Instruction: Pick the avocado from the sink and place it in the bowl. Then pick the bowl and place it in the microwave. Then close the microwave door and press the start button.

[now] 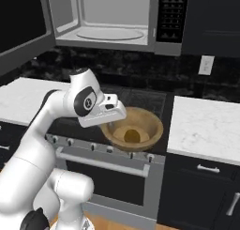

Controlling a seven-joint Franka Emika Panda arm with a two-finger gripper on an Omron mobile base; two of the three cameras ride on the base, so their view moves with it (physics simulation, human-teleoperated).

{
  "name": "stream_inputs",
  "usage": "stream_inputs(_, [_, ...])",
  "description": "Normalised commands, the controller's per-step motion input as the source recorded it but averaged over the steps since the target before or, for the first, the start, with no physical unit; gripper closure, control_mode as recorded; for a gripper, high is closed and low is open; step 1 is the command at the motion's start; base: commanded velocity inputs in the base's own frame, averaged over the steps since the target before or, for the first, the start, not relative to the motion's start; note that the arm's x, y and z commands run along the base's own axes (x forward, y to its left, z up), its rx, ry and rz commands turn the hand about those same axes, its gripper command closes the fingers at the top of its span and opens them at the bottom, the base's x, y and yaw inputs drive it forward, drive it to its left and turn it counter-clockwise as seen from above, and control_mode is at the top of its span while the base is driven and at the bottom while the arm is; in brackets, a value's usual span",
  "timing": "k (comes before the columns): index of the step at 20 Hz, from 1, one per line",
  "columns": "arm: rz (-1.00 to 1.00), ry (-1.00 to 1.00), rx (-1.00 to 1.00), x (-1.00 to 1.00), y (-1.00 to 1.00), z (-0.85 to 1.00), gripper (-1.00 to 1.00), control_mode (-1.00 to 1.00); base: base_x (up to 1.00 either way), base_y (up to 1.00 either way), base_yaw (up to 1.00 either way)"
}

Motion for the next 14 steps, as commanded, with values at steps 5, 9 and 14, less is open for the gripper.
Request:
stream_inputs(5, [0.0, 0.0, 0.0, 0.0, 0.0, 0.0, 1.0, 1.0, 0.6, 0.02, -0.07])
stream_inputs(9, [0.0, 0.0, 0.0, 0.0, 0.0, 0.0, 1.0, 1.0, 0.52, 0.07, -0.12])
stream_inputs(14, [0.0, 0.0, 0.0, 0.0, 0.0, 0.0, 1.0, 1.0, 0.59, 0.23, -0.17])
